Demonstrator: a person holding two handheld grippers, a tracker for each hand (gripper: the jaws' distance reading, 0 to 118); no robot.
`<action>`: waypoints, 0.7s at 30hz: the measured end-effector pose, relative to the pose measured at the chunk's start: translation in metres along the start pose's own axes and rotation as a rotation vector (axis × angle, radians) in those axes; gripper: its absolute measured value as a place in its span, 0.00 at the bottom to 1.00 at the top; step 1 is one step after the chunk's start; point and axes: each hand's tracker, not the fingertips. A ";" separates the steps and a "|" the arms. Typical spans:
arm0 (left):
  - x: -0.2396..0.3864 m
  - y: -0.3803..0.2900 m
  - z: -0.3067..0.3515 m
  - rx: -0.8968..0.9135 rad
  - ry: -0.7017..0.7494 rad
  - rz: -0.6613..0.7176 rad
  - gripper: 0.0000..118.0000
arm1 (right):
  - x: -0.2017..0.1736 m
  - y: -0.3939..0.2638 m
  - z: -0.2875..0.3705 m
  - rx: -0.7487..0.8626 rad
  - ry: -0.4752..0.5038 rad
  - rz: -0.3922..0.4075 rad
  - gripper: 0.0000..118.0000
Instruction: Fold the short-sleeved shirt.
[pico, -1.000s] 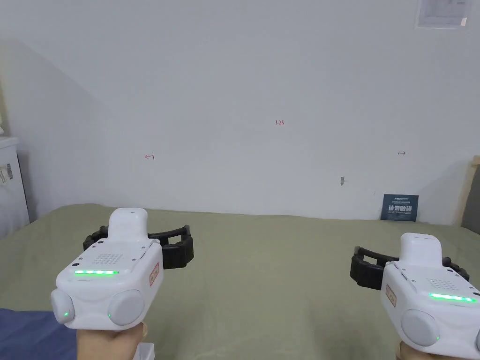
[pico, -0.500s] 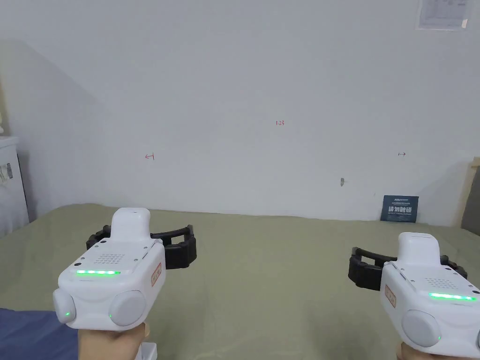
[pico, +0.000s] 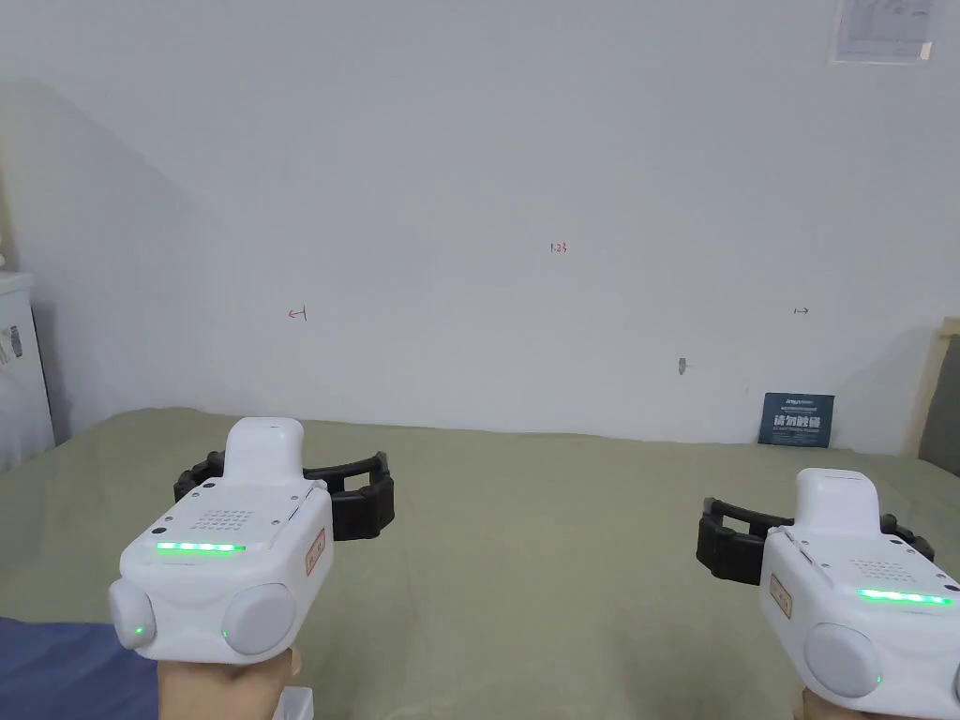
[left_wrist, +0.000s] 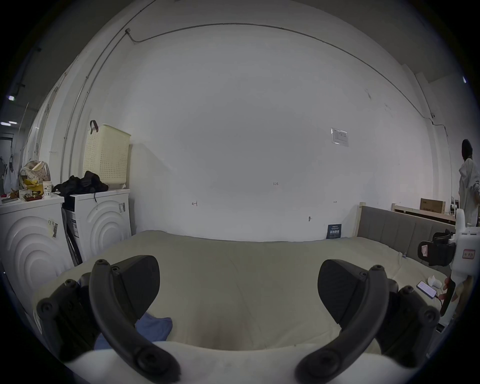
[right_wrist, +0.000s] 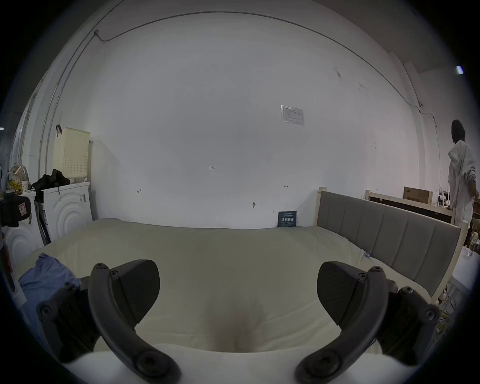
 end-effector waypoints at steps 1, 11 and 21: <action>0.000 0.000 0.000 0.001 0.001 0.000 1.00 | 0.000 0.000 0.000 0.000 0.002 -0.001 1.00; -0.006 -0.003 -0.003 -0.008 0.015 0.012 1.00 | -0.001 -0.001 0.001 -0.002 0.004 -0.004 1.00; -0.002 -0.002 0.000 -0.013 0.016 0.010 1.00 | -0.002 0.000 0.002 -0.006 0.007 0.013 1.00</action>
